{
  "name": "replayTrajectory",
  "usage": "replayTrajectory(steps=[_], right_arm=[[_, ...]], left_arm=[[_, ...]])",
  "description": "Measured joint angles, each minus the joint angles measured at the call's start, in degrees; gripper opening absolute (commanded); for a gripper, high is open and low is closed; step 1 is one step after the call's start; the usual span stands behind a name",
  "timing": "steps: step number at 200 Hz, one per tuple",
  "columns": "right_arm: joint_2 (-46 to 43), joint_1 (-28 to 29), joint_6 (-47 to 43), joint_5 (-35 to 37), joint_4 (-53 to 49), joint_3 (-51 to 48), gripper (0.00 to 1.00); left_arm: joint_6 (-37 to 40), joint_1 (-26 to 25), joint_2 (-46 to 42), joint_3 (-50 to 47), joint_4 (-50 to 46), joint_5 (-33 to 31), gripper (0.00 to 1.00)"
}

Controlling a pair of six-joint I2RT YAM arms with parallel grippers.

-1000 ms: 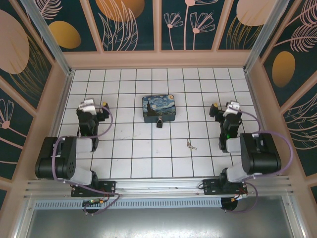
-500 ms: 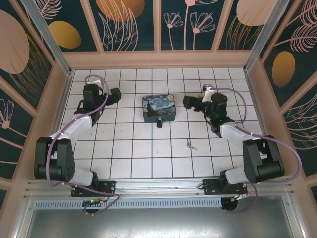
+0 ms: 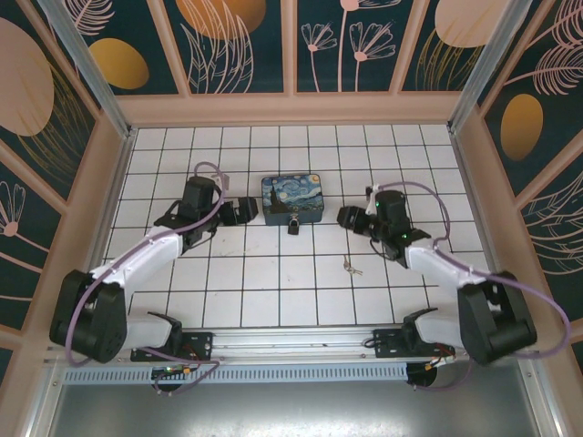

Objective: Unlock the padlock with the key

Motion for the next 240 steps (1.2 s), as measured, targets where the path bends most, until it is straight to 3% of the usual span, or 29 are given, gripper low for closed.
replayTrajectory(steps=[27,50,97,240], right_arm=[[-7.67,4.7,6.56,3.23,-10.14,-3.76,0.45],[-12.46,5.14,10.08,4.48,-15.13,-7.87,0.45],[-9.88,5.14,10.86,4.35,-15.02,-10.21,0.41],[-1.95,5.14,6.36,0.74,-9.05,-9.86,0.32]], left_arm=[[-2.14,-3.19,-2.23,0.07,-4.87,-1.42,0.99],[-4.72,-9.64,-2.36,0.46,-7.91,-1.95,0.99],[-10.84,-22.21,1.09,1.64,-6.36,1.92,0.99],[-14.95,-22.62,6.36,1.62,-1.4,3.76,0.99]])
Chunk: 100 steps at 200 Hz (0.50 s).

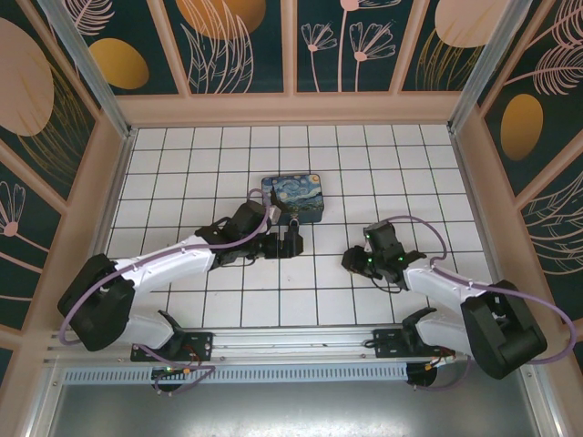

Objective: Unlock the padlock with the key

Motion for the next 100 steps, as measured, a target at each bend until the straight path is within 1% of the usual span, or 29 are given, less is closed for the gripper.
replayTrajectory(steps=[19,100], right_arm=[[0.44,0.02,-0.39,-0.5,0.35,0.24,0.29],[2.49,0.46,-0.61,-1.05,0.5,1.09,0.27]], left_arm=[[-0.02,0.0,0.26,0.0,0.09,0.0,0.99],[-0.17,0.0,0.7,0.0,0.9,0.0,0.98]])
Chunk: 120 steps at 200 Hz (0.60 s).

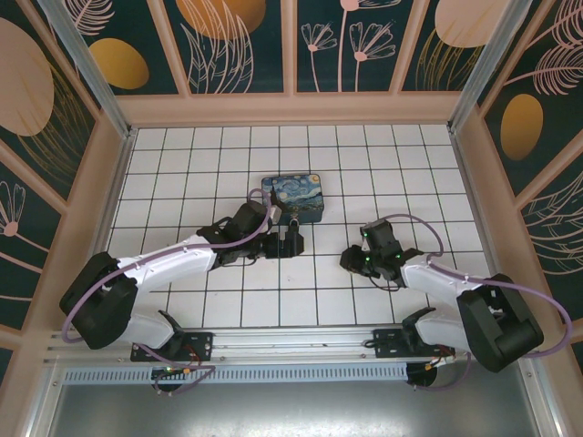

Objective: Unlock the padlock with the key

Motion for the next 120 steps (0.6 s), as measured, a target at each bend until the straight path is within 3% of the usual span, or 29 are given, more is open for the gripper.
replayTrajectory(steps=[120], right_arm=[[1.42,0.2,0.07,1.03,1.77,0.0,0.09]], left_arm=[[0.02,0.0,-0.04,0.0,-0.07,-0.66,0.99]])
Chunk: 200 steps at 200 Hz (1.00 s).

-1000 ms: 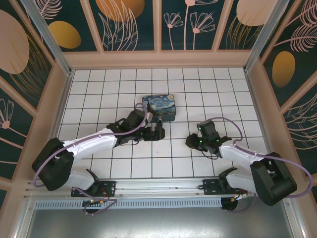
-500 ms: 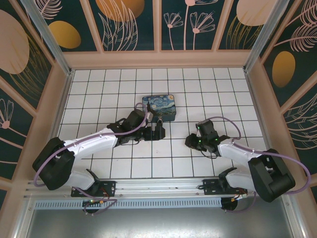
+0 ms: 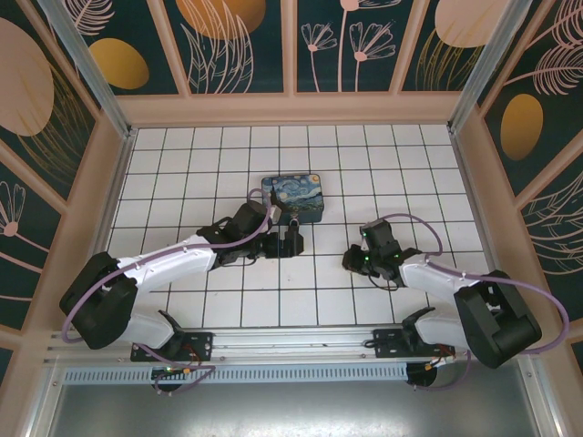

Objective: Unlock the padlock with the key

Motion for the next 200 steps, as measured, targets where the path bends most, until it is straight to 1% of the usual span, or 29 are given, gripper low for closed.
replayTrajectory(steps=[49,112,137,172,185,200], right_arm=[[0.15,0.02,-0.07,-0.76,2.84,-0.15,0.01],[-0.57,0.11,-0.09,-2.08,5.16,-1.64,0.0],[-2.03,0.11,-1.18,-3.06,5.05,-1.7,0.0],[-6.86,0.17,-4.26,-6.99,4.02,-0.81,0.0],[-7.96,0.22,-5.35,-9.14,4.02,-0.07,0.0],[-9.11,0.26,-6.12,-12.24,4.5,0.24,0.0]], left_arm=[[0.04,0.0,-0.13,0.0,0.02,0.15,0.98],[0.76,0.0,1.27,0.04,1.53,3.39,0.96],[3.26,0.0,4.17,2.01,2.47,7.21,0.93],[6.67,0.37,8.26,4.57,6.21,14.67,0.81],[6.14,1.62,9.01,4.26,8.81,18.08,0.74],[5.38,3.91,9.42,3.69,11.93,20.87,0.68]])
